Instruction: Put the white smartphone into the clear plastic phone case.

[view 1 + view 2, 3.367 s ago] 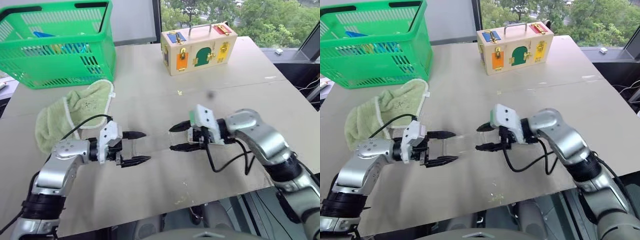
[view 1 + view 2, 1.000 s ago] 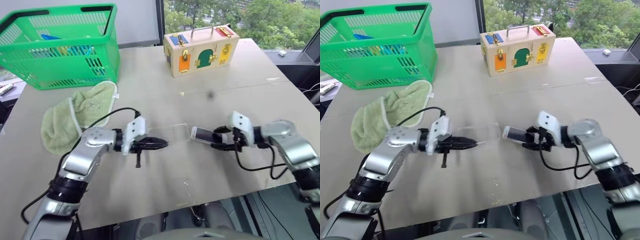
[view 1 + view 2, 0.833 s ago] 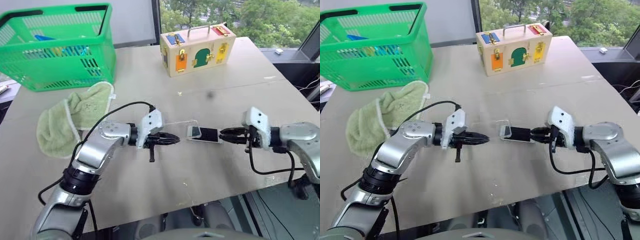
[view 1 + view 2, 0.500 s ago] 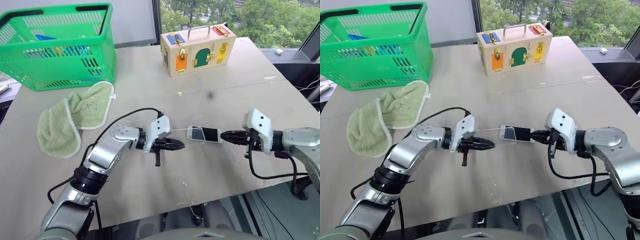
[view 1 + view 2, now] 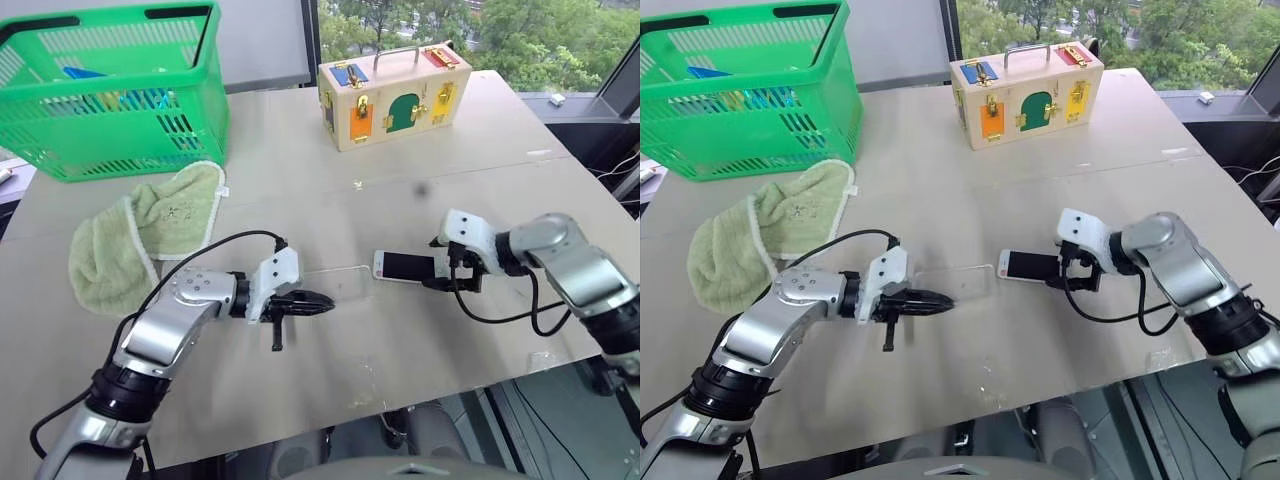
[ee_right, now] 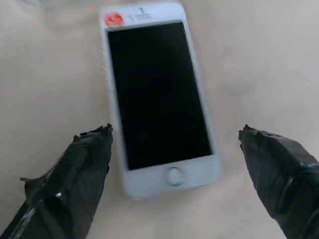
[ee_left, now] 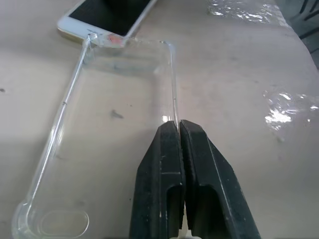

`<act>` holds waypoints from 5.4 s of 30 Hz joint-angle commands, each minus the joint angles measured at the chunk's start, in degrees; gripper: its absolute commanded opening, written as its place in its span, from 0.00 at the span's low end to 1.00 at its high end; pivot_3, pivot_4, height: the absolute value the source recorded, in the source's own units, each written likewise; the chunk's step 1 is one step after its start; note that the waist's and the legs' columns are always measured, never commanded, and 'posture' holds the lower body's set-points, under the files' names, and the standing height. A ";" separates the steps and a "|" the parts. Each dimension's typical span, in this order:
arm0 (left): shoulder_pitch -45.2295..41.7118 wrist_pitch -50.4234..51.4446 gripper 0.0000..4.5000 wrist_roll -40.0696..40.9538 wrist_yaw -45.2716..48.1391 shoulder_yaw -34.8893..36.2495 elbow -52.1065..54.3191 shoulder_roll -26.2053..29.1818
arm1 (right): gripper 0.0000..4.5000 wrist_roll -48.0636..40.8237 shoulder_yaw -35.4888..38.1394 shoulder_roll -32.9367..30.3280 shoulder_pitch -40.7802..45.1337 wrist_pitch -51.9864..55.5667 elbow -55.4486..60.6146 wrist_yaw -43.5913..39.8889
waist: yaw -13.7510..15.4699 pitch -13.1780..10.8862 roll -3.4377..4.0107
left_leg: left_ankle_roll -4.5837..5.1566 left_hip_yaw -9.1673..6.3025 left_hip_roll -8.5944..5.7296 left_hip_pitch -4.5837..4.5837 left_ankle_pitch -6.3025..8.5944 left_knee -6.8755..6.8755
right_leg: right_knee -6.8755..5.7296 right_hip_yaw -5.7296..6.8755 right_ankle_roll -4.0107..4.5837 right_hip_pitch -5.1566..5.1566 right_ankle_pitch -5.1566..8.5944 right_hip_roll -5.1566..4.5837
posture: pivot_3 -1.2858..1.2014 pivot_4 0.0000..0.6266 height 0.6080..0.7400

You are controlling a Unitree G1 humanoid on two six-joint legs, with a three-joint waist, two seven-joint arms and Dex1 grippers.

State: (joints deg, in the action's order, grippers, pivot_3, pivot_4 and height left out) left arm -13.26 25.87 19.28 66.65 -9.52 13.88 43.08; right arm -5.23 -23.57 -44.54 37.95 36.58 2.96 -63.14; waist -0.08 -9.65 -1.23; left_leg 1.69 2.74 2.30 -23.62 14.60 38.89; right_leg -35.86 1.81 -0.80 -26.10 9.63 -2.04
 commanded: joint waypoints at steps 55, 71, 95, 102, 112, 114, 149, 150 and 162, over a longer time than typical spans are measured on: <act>-4.77 -0.19 0.79 5.33 2.50 4.34 -1.35 -5.09 | 0.62 -6.74 1.20 -3.44 0.42 18.30 23.47 2.95 | -0.90 0.45 -0.08 | 0.00 -0.10 0.06 -0.09 0.00 0.11 | -0.05 -0.02 -0.01 -0.09 0.00 0.08 | 0.52 0.24 1.00; 8.02 -3.65 0.79 6.98 -1.18 12.27 3.04 -0.63 | 0.62 3.25 -15.36 2.94 7.53 7.79 9.42 -1.46 | -0.26 0.38 -0.03 | 0.00 -0.04 0.00 -0.12 0.00 0.15 | -0.04 0.06 0.00 -0.06 -0.01 -0.06 | 0.52 0.24 1.00; 7.97 -8.04 0.79 5.32 -1.35 10.63 -0.80 -1.19 | 0.62 9.10 -17.62 3.25 7.45 8.93 14.20 -5.91 | -0.42 0.43 -0.04 | 0.00 -0.02 0.02 -0.05 0.00 0.15 | -0.08 0.07 0.00 -0.01 -0.01 -0.04 | 0.52 0.24 1.00; 7.62 -7.56 0.79 5.31 -1.96 10.28 -0.41 -1.08 | 0.62 11.06 -18.32 2.36 7.07 8.05 14.23 -6.79 | -0.36 0.43 -0.04 | 0.00 -0.02 0.01 -0.05 0.00 0.15 | -0.08 0.07 0.00 0.00 -0.01 -0.05 | 0.52 0.24 1.00; 6.50 -6.77 0.79 5.31 -3.06 9.13 0.06 -1.23 | 0.62 10.75 -17.92 6.65 7.42 13.18 11.15 -4.88 | -0.69 0.47 -0.10 | 0.00 -0.03 0.03 -0.01 0.00 0.15 | -0.12 0.09 0.01 0.01 -0.02 -0.02 | 0.52 0.24 1.00; 6.28 -6.47 0.79 5.37 -3.30 8.91 0.39 -1.30 | 0.62 11.45 -18.56 7.04 7.67 12.40 10.63 -4.88 | -0.80 0.48 -0.12 | -0.01 -0.03 0.05 0.05 0.00 0.15 | -0.15 0.08 0.02 0.03 -0.02 0.01 | 0.52 0.24 1.00; 6.56 -6.75 0.79 4.35 -1.54 7.82 0.03 -0.71 | 0.01 2.66 -7.93 14.87 -1.36 5.56 6.64 4.81 | -0.54 0.40 -0.07 | -0.01 0.12 0.04 0.57 0.00 -0.27 | -0.03 -0.11 0.03 0.39 0.00 -0.03 | 0.52 0.24 1.00; 6.72 -6.78 0.79 4.33 -1.54 7.88 0.04 -0.60 | 0.01 3.91 -9.14 14.53 -1.44 4.11 5.39 4.92 | -0.63 0.41 -0.09 | -0.01 0.14 0.04 0.59 0.00 -0.27 | -0.03 -0.13 0.03 0.40 0.00 -0.03 | 0.52 0.24 1.00; 6.92 -6.84 0.68 3.19 -1.08 6.68 -0.55 -0.49 | 0.00 -2.74 2.01 15.19 -4.90 5.44 13.22 6.46 | -0.34 0.44 -0.09 | -0.02 0.10 0.05 0.66 0.00 -0.28 | -0.05 -0.11 0.03 0.47 0.00 -0.05 | 0.52 0.24 1.00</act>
State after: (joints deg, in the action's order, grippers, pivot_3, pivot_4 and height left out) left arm -6.12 19.77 22.46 64.83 -2.57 12.79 42.04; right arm -4.90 -26.47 -29.06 32.76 39.78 11.23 -57.22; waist -0.42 -9.22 -1.32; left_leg 1.68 2.85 2.35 -23.00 14.60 38.61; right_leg -35.90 1.69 -0.77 -25.67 9.63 -2.09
